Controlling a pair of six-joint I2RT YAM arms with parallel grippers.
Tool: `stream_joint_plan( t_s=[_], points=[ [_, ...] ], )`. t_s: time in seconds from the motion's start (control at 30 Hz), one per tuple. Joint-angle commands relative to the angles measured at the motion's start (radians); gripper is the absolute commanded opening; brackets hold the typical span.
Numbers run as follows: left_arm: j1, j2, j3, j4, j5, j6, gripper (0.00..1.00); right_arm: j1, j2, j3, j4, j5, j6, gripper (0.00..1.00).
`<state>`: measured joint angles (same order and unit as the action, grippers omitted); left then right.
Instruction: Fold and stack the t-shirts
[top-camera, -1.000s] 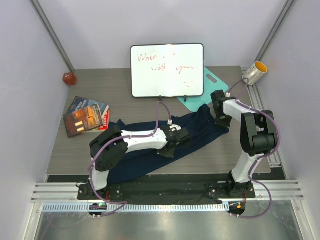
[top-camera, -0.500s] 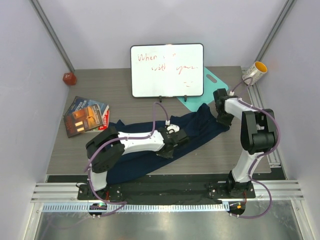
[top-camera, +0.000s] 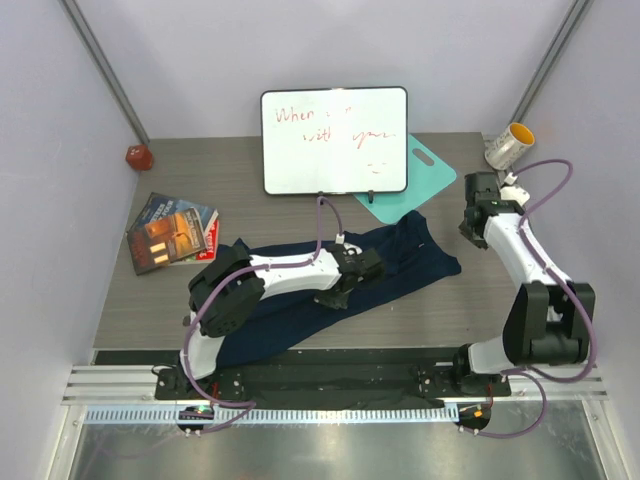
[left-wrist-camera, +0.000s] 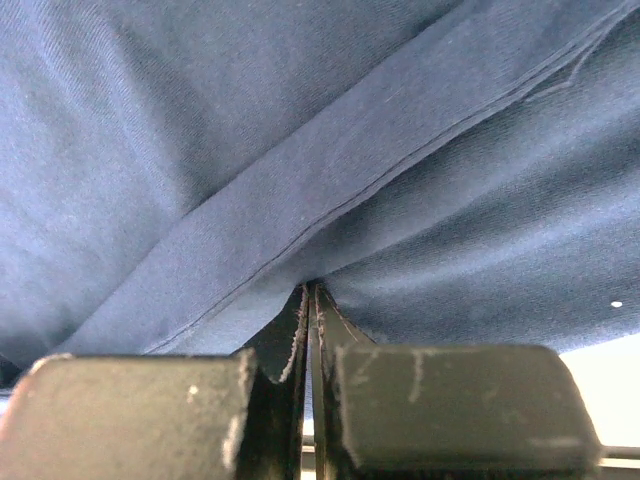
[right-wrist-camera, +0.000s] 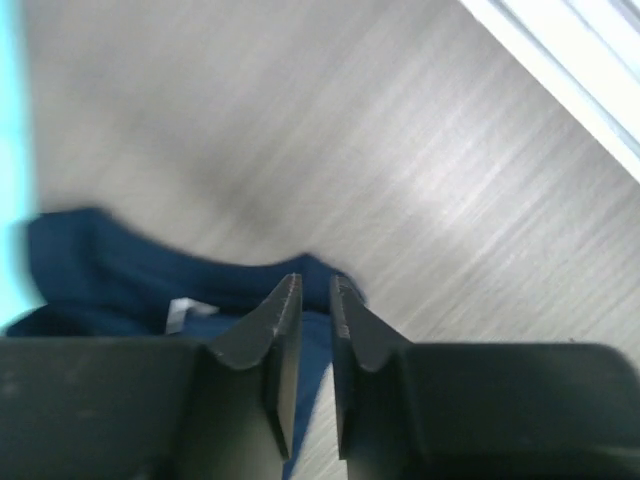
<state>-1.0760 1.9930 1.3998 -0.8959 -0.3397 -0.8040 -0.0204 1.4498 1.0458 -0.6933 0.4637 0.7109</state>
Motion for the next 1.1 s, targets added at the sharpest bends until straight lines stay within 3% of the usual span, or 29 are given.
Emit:
stream_joint_plan(
  t_s=[0.0, 0.17, 0.33, 0.5, 0.57, 0.63, 0.73, 0.8, 0.87, 1.07],
  points=[
    [0.013, 0.056, 0.028, 0.037, -0.006, 0.042, 0.01, 0.007, -0.095, 0.098, 0.017, -0.096, -0.027, 0.26],
    [0.013, 0.015, 0.015, 0.077, 0.016, 0.034, 0.01, 0.020, -0.080, 0.109, 0.050, -0.309, -0.079, 0.24],
    [0.014, -0.138, -0.019, 0.071, -0.012, 0.032, 0.11, 0.117, -0.086, 0.030, 0.103, -0.330, -0.113, 0.28],
    [0.021, -0.252, -0.002, 0.006, -0.061, 0.029, 0.14, 0.198, -0.051, -0.041, 0.139, -0.339, -0.136, 0.34],
    [0.031, -0.298, -0.010, 0.003, -0.070, 0.029, 0.21, 0.218, -0.013, -0.056, 0.146, -0.292, -0.139, 0.34],
    [0.042, -0.315, -0.022, -0.012, -0.078, 0.029, 0.20, 0.220, 0.024, -0.061, 0.152, -0.269, -0.140, 0.34],
    [0.053, -0.315, -0.062, -0.015, -0.075, 0.025, 0.19, 0.220, 0.107, -0.047, 0.150, -0.243, -0.139, 0.21],
    [0.054, -0.295, -0.085, -0.002, -0.033, 0.019, 0.13, 0.220, 0.164, -0.035, 0.143, -0.235, -0.125, 0.09],
    [0.054, -0.275, -0.128, 0.023, -0.003, 0.006, 0.03, 0.223, 0.196, -0.033, 0.143, -0.238, -0.102, 0.03],
    [0.053, -0.218, -0.202, 0.118, 0.083, -0.012, 0.00, 0.249, 0.294, -0.027, 0.114, -0.208, -0.059, 0.01]
  ],
)
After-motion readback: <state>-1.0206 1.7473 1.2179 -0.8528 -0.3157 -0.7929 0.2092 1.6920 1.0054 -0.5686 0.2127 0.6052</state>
